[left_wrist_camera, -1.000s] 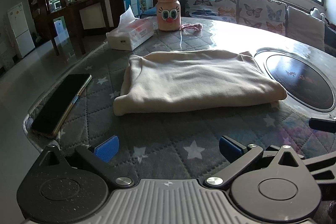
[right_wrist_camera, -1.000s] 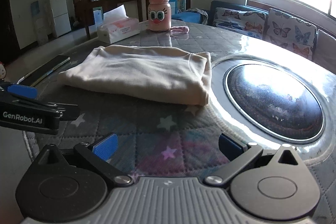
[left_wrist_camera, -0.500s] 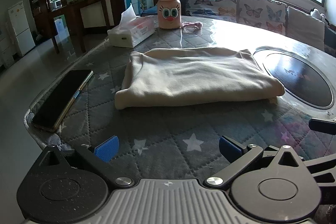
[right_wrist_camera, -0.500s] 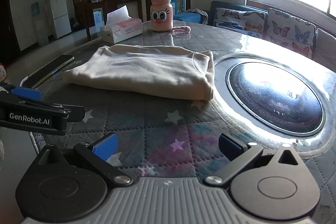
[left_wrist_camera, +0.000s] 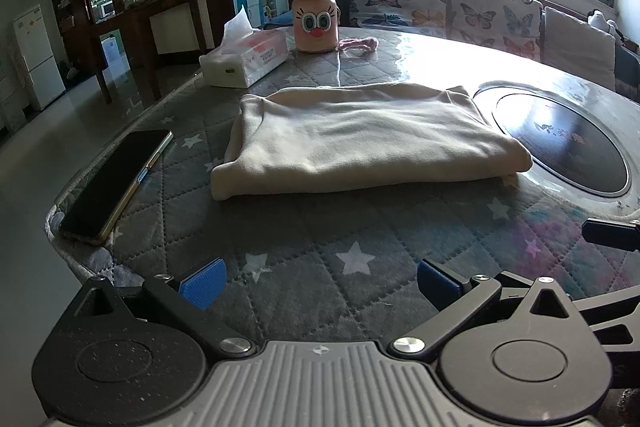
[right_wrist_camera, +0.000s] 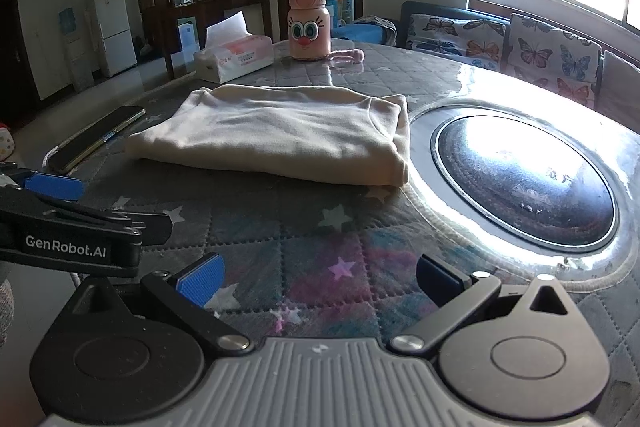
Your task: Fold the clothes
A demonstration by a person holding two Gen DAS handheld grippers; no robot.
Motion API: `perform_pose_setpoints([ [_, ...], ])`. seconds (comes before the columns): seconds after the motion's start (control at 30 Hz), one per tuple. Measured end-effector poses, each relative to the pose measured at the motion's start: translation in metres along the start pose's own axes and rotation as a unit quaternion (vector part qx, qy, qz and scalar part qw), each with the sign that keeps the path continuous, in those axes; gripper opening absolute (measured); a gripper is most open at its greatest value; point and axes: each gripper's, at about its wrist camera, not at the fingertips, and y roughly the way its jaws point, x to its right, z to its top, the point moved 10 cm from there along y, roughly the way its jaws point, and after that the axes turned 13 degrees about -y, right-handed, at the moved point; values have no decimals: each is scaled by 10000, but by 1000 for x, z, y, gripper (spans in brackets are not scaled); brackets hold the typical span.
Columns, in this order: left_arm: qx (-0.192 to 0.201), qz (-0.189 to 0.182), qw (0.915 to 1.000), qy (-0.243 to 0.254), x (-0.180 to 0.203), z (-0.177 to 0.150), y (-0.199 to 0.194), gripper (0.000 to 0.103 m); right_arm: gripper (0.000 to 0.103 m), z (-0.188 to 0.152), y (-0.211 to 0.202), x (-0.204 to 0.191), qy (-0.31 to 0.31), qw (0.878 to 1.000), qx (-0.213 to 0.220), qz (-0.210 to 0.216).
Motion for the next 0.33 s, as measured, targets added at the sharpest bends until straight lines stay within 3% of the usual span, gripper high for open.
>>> perform_pose_setpoints([
  [0.33, 2, -2, 10000, 10, 1, -2, -2, 103, 103, -1, -3, -3, -15, 10000, 14, 25],
])
